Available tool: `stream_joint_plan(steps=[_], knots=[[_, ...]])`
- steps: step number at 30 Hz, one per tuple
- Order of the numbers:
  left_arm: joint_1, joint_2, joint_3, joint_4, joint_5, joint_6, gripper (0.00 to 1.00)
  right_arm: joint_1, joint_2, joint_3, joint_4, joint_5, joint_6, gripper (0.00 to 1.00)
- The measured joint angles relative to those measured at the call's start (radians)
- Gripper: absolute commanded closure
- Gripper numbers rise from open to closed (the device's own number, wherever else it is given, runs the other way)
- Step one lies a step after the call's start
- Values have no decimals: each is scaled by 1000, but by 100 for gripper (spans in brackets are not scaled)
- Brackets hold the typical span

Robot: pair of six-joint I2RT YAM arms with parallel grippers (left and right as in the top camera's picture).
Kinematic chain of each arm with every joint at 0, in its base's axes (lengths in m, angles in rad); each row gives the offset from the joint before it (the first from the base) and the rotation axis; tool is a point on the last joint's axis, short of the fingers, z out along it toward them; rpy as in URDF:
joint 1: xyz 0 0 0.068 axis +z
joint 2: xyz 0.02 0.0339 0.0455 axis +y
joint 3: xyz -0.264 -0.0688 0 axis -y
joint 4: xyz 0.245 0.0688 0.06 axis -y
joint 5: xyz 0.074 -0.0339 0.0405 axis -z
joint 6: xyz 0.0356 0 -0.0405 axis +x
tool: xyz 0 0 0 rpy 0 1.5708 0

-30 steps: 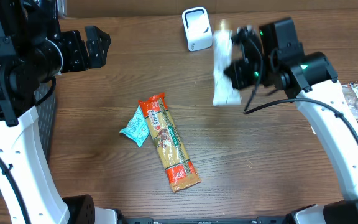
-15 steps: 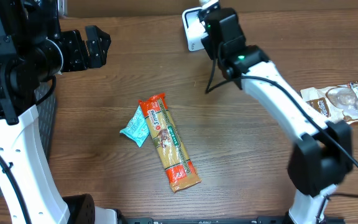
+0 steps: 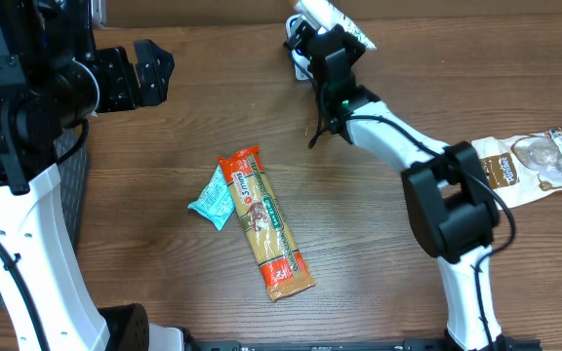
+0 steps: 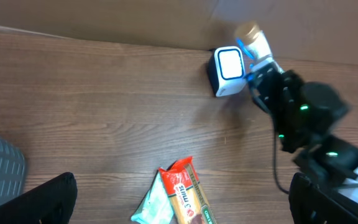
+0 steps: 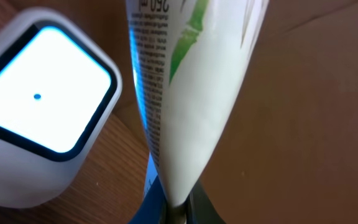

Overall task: Scan the item barcode
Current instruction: 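Lift the white tube and hold it before the white scanner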

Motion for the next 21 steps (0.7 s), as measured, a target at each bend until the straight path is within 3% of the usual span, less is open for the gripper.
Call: stream_joint_plan(steps=[8,21], knots=[[0,0,0,0,0,0,1,-1,63,0,39,47,-98,96],[0,0,0,0,0,0,0,-1,63,0,40,55,-124,96]])
